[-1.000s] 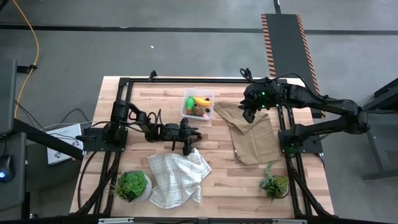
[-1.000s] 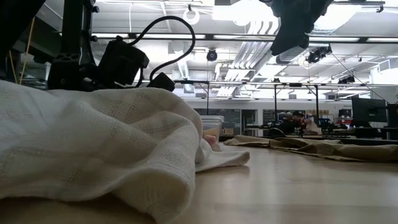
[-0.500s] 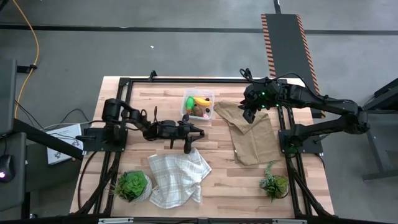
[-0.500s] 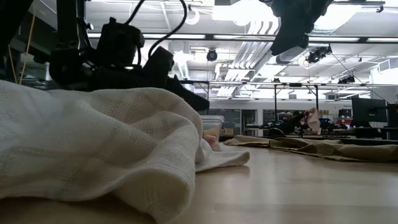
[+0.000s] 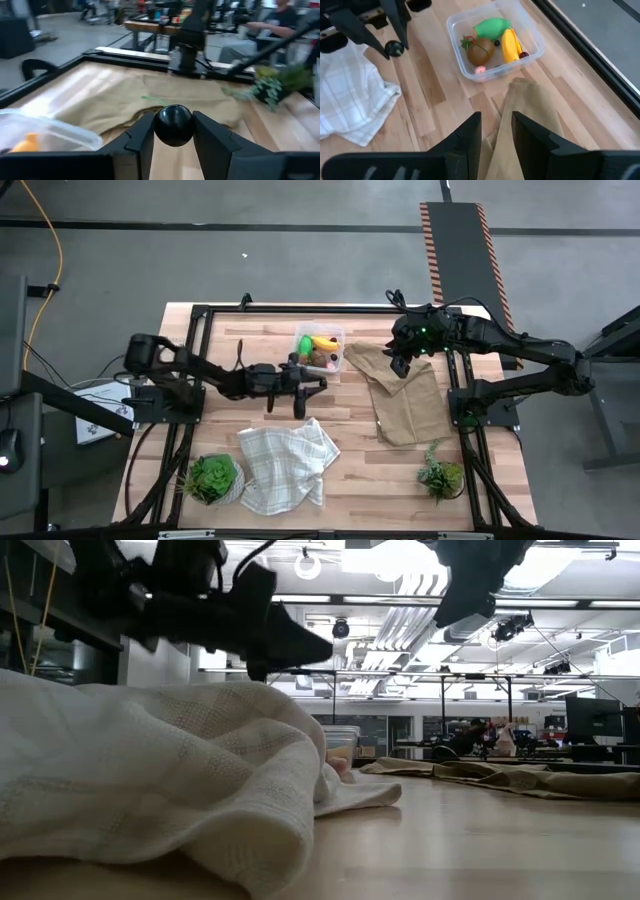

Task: Pick and placing Produce into tupperware
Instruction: Put the black cherry into the transparent bin

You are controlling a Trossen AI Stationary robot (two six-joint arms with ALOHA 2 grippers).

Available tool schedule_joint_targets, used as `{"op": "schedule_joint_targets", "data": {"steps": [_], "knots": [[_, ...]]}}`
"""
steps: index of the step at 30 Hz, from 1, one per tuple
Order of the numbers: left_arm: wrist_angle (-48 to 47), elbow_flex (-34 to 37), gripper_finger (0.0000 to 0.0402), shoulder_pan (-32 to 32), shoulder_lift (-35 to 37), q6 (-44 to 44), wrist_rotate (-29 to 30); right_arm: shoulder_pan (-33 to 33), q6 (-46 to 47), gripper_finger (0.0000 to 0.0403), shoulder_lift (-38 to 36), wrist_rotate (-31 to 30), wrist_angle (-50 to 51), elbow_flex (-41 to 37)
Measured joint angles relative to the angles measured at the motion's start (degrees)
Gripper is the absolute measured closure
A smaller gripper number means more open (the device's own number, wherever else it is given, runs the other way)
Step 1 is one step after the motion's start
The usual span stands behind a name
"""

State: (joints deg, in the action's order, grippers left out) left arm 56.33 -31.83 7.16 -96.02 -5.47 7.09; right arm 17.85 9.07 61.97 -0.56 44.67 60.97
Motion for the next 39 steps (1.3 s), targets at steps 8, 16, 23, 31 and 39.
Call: {"op": "schedule_joint_targets", "data": {"steps": [8,16,23,31,39], "knots": [[-24.0,-9.5,0.0293,0.1,7.6,-0.5,2.8,0.0,1.3,0.0304,0.0,0.4,-4.9,0.0],[-51.5,-23.2,0.0286,5.2,10.5,-2.0,-0.7,0.0,4.3,0.0304,-0.3,1.9,-5.2,0.0],[-71.4,-33.2,0.0285,13.5,10.7,-2.5,-6.8,0.0,7.6,0.0304,-0.9,2.1,-5.9,0.0],[-78.8,-36.3,0.0285,24.4,10.7,-2.5,-16.4,0.0,12.6,0.0304,-0.9,2.1,-9.8,0.0],[-84.4,-36.3,0.0284,29.3,10.7,-1.2,-23.0,0.0,14.0,0.0304,-0.9,1.5,-13.7,0.0]]}}
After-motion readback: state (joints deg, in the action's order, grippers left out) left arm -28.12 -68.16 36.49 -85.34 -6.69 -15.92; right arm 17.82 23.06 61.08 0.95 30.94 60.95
